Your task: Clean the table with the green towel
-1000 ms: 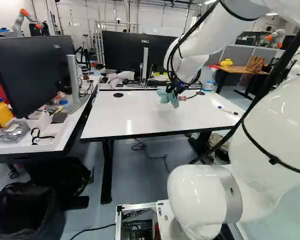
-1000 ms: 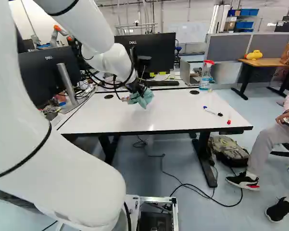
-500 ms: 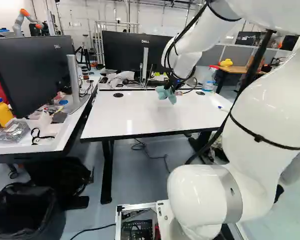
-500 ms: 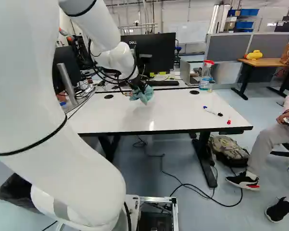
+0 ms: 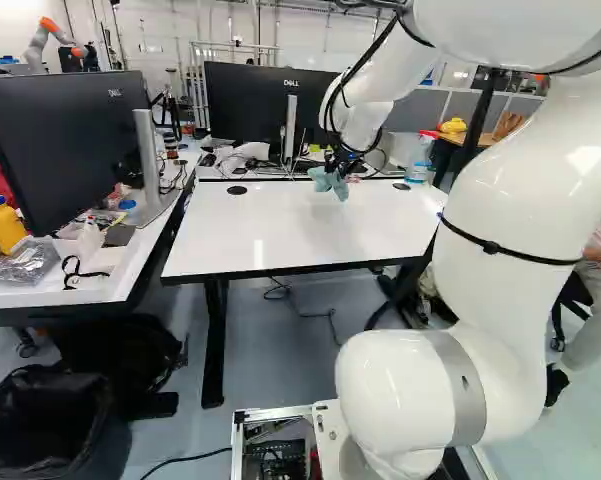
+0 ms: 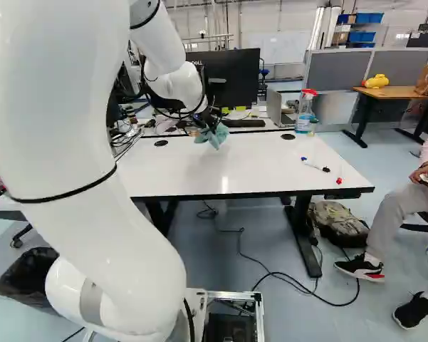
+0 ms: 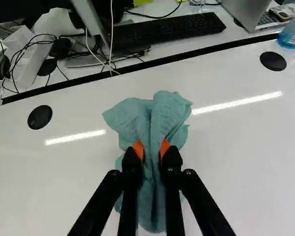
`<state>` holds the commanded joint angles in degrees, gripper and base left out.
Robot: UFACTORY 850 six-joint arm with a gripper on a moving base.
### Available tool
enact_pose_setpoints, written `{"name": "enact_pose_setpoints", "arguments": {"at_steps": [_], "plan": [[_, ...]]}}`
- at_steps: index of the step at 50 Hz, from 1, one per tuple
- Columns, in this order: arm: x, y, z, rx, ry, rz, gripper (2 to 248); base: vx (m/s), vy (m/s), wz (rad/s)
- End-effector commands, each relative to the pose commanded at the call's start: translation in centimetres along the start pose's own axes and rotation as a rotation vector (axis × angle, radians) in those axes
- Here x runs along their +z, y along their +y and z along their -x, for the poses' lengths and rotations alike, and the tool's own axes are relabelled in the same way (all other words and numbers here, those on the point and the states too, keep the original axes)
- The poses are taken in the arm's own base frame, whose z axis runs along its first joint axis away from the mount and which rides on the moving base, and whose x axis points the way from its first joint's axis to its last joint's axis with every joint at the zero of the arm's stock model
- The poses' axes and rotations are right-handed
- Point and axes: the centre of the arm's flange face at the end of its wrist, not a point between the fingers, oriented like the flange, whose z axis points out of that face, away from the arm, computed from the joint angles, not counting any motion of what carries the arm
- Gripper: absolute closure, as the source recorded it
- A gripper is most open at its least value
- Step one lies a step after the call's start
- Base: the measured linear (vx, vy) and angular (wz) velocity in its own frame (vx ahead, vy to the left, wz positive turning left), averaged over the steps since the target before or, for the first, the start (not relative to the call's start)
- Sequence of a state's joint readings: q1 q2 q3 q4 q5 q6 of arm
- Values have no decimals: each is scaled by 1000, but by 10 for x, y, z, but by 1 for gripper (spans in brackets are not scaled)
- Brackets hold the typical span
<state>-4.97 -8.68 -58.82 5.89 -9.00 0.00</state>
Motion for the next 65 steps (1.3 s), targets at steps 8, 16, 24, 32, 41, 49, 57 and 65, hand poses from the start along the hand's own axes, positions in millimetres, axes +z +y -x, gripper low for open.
{"name": "enact_pose_setpoints", "arguments": {"at_steps": [8,16,24,32,41,49,57,65], "plan": [[11,-2,-12,-2,4,-2,195,0,0,0],[22,-4,-23,-3,9,-4,195,0,0,0],[32,-7,-34,-5,15,-6,195,0,0,0],[43,-9,-45,-6,22,-7,195,0,0,0],[56,-11,-57,-8,30,-10,195,0,0,0],[67,-13,-68,-9,38,-12,195,0,0,0],[77,-15,-78,-10,47,-14,195,0,0,0],[88,-17,-88,-12,56,-16,195,0,0,0]]}}
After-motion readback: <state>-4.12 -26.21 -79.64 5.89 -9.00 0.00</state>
